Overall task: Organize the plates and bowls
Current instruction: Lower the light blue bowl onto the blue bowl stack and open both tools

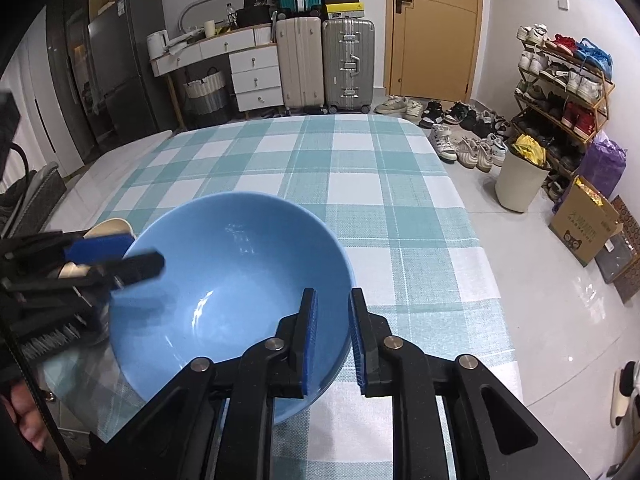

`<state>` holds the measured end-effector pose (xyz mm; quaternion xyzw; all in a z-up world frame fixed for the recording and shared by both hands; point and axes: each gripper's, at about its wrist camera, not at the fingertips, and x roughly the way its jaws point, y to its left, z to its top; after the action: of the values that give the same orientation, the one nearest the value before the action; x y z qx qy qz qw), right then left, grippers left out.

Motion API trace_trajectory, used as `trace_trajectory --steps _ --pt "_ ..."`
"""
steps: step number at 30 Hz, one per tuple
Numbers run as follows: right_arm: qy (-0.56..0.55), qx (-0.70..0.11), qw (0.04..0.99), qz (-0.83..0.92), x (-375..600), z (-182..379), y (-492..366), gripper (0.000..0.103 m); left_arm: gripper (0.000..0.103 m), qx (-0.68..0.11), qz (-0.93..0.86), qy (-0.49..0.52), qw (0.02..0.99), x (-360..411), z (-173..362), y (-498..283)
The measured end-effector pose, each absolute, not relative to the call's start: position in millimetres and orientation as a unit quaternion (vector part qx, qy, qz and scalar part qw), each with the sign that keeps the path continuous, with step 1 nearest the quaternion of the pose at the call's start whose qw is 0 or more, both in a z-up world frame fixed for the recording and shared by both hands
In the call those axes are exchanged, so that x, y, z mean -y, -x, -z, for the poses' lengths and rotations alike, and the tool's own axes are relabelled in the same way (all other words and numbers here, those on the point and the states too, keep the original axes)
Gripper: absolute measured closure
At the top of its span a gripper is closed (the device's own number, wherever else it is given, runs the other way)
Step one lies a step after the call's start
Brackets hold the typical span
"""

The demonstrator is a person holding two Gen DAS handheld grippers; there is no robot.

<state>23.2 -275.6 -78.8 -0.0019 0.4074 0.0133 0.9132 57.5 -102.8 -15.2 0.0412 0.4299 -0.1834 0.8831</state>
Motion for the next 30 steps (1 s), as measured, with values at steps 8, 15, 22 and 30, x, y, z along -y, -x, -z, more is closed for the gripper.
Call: trace_trajectory --steps 8,15,22,30 --pt "-0.034 -0.415 0.909 -0.007 292 88 -22 0.083 0.061 -0.451 0.154 -0.051 0.878 90 31 -72" --pt "-0.034 -0.409 0.912 -0.013 295 85 -20 0.083 0.059 -0.495 0.146 -0.032 0.856 83 69 -92" --pt "-0.047 -0.407 0.912 -0.020 300 85 -23 0.081 0.060 -0.519 0.160 -0.032 0.839 90 87 -96" --pt "-0.059 -0.400 0.914 -0.025 302 78 -26 0.080 0.059 -0.490 0.157 -0.014 0.857 81 63 -101"
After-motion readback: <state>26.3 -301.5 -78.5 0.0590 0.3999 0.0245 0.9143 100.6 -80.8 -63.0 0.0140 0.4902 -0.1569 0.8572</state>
